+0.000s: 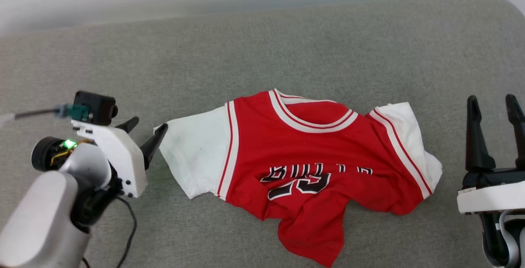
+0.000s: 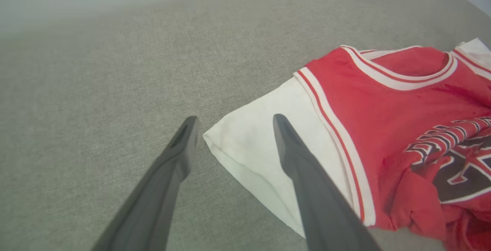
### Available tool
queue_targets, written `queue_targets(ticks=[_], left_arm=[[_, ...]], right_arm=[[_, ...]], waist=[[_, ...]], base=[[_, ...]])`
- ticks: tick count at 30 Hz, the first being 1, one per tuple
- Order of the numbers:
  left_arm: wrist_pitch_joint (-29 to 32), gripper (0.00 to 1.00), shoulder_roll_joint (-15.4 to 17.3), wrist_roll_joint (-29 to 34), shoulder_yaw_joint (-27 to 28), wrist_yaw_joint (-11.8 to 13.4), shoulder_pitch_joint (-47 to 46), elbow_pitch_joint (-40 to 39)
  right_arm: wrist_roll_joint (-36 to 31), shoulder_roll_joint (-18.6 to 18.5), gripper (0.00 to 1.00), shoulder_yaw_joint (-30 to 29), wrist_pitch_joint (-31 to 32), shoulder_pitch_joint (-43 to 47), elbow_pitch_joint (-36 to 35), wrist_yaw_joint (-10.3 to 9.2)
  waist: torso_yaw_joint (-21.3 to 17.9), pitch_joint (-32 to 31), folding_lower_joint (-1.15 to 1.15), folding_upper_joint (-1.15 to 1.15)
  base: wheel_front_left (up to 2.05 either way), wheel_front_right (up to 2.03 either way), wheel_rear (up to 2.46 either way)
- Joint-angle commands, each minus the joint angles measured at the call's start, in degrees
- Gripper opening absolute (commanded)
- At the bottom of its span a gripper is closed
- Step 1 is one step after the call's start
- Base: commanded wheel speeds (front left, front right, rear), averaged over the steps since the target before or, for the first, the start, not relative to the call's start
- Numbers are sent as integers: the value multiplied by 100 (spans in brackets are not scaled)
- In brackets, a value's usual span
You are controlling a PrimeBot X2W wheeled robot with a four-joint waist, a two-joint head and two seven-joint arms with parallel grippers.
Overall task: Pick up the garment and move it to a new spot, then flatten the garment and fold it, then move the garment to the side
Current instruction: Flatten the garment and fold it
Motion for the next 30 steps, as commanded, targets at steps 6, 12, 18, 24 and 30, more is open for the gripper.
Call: queue_targets(ticks=[6,12,18,24,30], left_arm=[[1246,100,487,-376,-338,-2,-652,420],[1877,100,631,-701,-575,-1,-958,539],[1926,100,686,-561,-827,-1,-1077,680],[1981,100,579,-487,-1090,0,-1055,1005],[1759,0,582,-608,-1192,6,-1004,1129]], right_arm=[[-160,174,100,-7,-160,-167,212,-1],[-246,245,100,-16,-260,-242,318,-1],[-308,290,100,34,-305,-321,382,-1],[-366,295,100,76,-300,-379,397,-1],[-429,278,100,68,-269,-387,409,-1]], waist=[[-244,424,0,0],[-325,643,0,0],[-383,795,0,0],[-396,936,0,0],[-344,930,0,0]], base=[[0,0,0],[0,0,0],[0,0,0],[0,0,0],[0,0,0]])
